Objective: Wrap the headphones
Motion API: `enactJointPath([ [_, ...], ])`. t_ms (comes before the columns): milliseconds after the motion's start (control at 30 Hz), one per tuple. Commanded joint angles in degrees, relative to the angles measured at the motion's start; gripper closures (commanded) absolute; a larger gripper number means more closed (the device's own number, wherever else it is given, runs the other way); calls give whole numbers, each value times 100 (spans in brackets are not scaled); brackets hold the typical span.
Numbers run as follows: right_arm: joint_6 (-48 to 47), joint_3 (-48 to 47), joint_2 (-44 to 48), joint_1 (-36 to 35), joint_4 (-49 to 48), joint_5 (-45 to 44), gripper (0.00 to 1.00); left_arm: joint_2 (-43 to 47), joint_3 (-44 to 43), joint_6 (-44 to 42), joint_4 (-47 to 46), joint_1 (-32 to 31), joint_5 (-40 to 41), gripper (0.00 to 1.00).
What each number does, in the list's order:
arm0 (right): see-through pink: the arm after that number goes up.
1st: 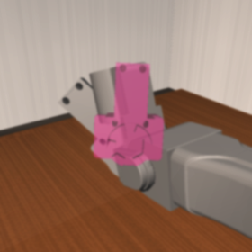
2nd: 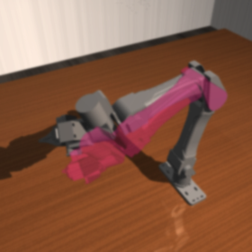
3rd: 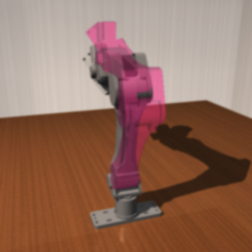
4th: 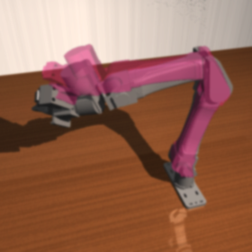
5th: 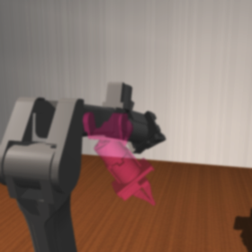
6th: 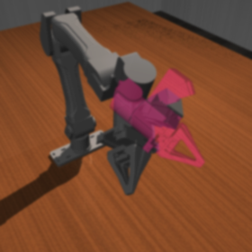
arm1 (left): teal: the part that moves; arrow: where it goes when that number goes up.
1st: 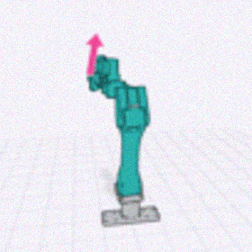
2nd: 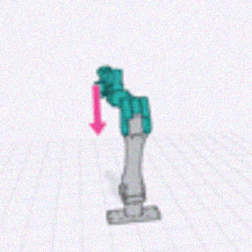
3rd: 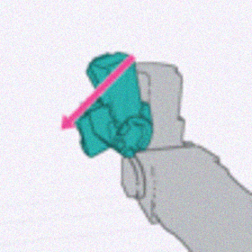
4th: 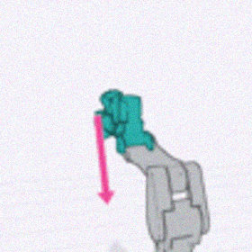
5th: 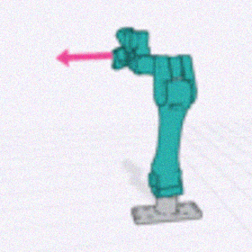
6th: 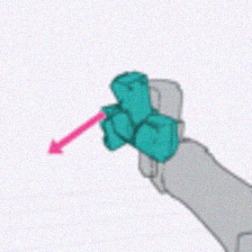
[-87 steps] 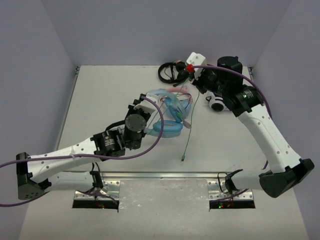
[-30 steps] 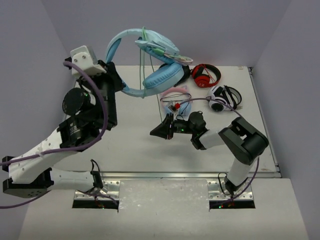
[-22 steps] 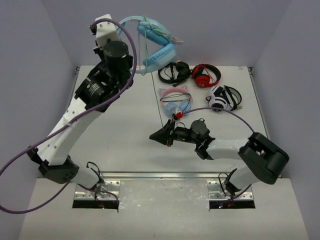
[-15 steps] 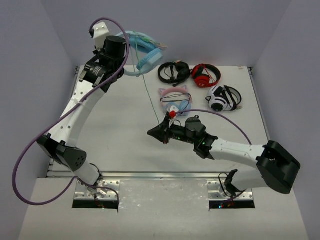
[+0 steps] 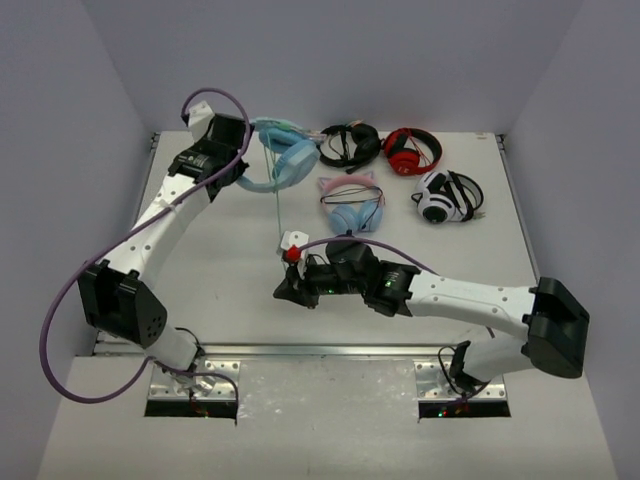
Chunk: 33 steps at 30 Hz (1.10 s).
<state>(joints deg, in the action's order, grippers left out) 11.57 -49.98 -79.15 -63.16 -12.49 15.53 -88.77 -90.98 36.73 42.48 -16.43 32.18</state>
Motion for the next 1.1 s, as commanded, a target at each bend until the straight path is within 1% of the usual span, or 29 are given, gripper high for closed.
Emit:
enactJointPath([
  [0, -673, -459, 331, -100, 842, 345, 99, 597, 606, 335, -1259, 131, 288, 100],
  [33, -874, -895, 304, -100, 1489, 345, 99, 755, 764, 274, -1434, 122, 262, 100],
  [67, -1041, -1126, 278, -92, 1774, 276, 99, 852, 914, 178, -1540, 113, 201, 100],
  [100, -1435, -1328, 260, -74, 2055, 197, 99, 940, 1194, -67, -1637, 52, 166, 99],
  [133, -1647, -1748, 208, 39, 2554, 135, 99, 1097, 1327, -235, -1829, 8, 113, 100],
  [167, -2015, -1970, 181, 136, 2802, 65, 99, 1177, 1572, -593, -1935, -97, 17, 100],
  [200, -2167, -2190, 138, 259, 3048, 47, 99, 1256, 1705, -771, -2032, -159, -54, 100],
  [233, -2333, -2688, 15, 556, 3538, 90, 99, 1440, 1863, -964, -2259, -211, -124, 100],
  [267, -2509, -2936, -55, 698, 3769, 247, 99, 1511, 2012, -1140, -2409, -273, -316, 100],
  [300, -2989, -3156, -117, 812, 3989, 170, 99, 1590, 2284, -1542, -2533, -413, -388, 100],
  [333, -3273, -3481, -213, 805, 4226, -74, 99, 1652, 2365, -1746, -2699, -536, -371, 100],
  [367, -3536, -3597, -258, 805, 4316, -468, 99, 1635, 2409, -2001, -2797, -694, -353, 100],
  [400, -3965, -3685, -284, 814, 4369, -698, 99, 1592, 2427, -2638, -2867, -1183, -101, 100],
  [467, -4302, -3923, -381, 814, 4474, -1050, 99, 1372, 2375, -3143, -3017, -1599, 445, 100],
  [500, -4521, -3976, -416, 822, 4501, -1409, 99, 1319, 2313, -3328, -3009, -1749, 438, 100],
  [533, -4602, -4150, -460, 814, 4658, -1482, 99, 1284, 2278, -3330, -2939, -1767, 386, 100],
  [567, -4681, -4230, -539, 822, 4738, -1535, 99, 1310, 2278, -3330, -2938, -1785, 133, 100],
  [633, -4857, -4301, -583, 831, 4834, -1895, 99, 1520, 2523, -3488, -3287, -1881, -71, 100],
  [667, -4971, -4266, -566, 822, 4800, -2035, 99, 1599, 2724, -3636, -3403, -1978, -429, 100],
  [700, -5024, -4170, -549, 849, 4730, -2323, 99, 1756, 2822, -3795, -3639, -2066, -458, 100],
  [767, -5086, -4091, -470, 901, 4695, -2484, 99, 1898, 2980, -3980, -3738, -2180, -397, 100],
  [867, -5112, -3924, -294, 998, 4467, -2765, 99, 2004, 3077, -4042, -3712, -2198, -414, 100],
  [900, -5139, -3862, -267, 1024, 4187, -3088, 99, 2013, 3095, -4060, -3712, -2224, -467, 100],
  [933, -5147, -3818, -241, 1042, 4054, -3230, 99, 2022, 3147, -4060, -3703, -2259, -589, 100],
  [1067, -5226, -3765, -223, 1182, 3649, -3732, 99, 1820, 3016, -3989, -3440, -2382, -828, 100],
])
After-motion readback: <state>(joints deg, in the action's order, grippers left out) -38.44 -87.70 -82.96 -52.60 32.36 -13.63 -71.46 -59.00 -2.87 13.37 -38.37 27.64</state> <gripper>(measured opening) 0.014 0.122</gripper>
